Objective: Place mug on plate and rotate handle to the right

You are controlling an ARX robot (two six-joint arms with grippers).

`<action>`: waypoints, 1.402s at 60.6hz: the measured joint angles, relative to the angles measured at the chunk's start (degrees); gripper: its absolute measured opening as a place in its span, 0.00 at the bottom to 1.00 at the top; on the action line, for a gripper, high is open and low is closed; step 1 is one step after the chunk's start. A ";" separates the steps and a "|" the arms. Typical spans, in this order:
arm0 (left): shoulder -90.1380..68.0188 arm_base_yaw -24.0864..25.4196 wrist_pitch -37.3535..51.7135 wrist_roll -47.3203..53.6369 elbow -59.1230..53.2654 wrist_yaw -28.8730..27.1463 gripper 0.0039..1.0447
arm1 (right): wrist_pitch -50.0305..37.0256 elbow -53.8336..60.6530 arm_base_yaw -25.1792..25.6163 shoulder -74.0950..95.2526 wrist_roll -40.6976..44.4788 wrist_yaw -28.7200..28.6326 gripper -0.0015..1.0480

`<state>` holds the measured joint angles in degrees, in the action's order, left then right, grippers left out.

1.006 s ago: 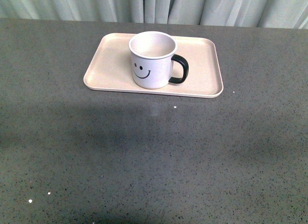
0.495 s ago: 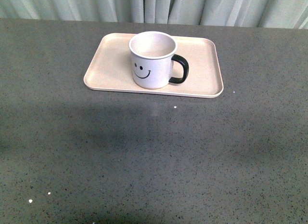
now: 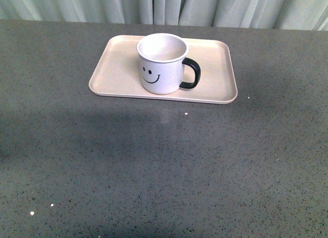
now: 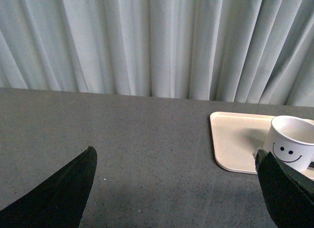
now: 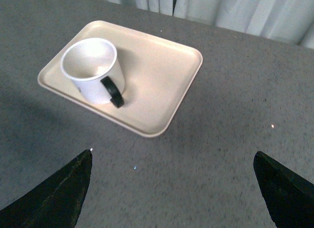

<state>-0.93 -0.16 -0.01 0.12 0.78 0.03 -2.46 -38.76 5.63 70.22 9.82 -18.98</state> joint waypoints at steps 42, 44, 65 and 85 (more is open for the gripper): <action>0.00 0.00 0.00 0.00 0.00 -0.02 0.91 | 14.60 -45.97 -17.97 48.37 -19.28 10.73 0.91; 0.00 0.00 0.00 0.00 0.00 -0.02 0.91 | 14.88 -46.27 -18.08 49.07 -19.39 10.88 0.91; 0.00 0.00 0.00 0.00 0.00 -0.02 0.91 | 17.38 -51.17 -19.15 54.05 -19.76 12.17 0.91; 0.00 0.00 0.00 0.00 0.00 -0.02 0.91 | 20.65 -57.48 -21.00 57.72 -20.41 12.94 0.91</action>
<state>-0.93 -0.16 -0.01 0.12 0.78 0.01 18.20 -96.25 -15.38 127.94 -10.59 -6.04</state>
